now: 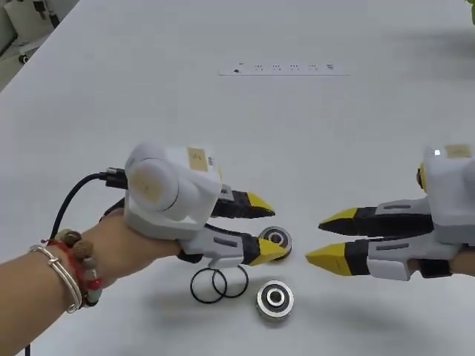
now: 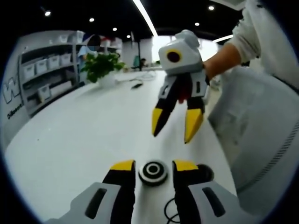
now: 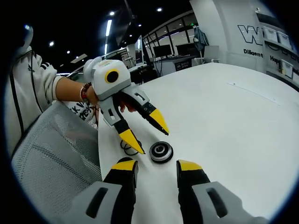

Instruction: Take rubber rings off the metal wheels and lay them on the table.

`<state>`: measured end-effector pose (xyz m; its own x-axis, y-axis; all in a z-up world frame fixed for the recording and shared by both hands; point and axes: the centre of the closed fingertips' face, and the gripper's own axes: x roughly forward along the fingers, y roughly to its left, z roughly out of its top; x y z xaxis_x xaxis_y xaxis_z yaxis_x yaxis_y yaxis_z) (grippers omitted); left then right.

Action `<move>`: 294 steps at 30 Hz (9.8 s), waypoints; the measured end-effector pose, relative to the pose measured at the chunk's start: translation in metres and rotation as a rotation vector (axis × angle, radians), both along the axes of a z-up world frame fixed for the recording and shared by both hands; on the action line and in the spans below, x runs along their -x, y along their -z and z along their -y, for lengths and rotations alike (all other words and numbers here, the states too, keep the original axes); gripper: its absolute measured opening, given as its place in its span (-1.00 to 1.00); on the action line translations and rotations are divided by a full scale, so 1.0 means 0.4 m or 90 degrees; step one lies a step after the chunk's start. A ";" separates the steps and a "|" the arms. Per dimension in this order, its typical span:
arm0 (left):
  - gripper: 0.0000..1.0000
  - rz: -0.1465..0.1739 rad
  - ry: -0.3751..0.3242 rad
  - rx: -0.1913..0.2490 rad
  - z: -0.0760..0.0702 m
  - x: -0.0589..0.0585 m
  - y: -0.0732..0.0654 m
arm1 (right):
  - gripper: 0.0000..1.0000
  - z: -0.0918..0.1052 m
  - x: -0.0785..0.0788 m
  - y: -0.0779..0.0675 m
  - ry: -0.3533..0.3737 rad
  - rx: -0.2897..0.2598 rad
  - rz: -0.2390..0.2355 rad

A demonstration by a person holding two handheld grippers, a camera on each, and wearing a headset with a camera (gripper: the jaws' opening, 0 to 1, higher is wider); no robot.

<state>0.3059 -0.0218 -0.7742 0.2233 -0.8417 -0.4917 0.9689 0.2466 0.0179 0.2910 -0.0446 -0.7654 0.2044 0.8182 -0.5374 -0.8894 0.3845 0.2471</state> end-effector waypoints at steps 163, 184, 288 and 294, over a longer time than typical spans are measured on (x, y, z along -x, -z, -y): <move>-0.74 0.020 -0.007 -0.011 -0.008 -0.008 0.043 | -1.00 -0.059 -0.059 0.059 0.121 -0.017 -0.133; -0.70 0.038 0.002 -0.048 -0.005 0.000 0.030 | -1.00 -0.067 -0.059 0.050 0.106 -0.008 -0.121; 0.93 -0.009 -0.286 0.056 -0.364 0.200 -0.123 | -1.00 -0.132 0.044 0.077 0.040 0.071 -0.188; 0.91 -0.006 -0.292 0.058 -0.367 0.197 -0.125 | -1.00 -0.128 0.034 0.095 0.057 0.082 -0.200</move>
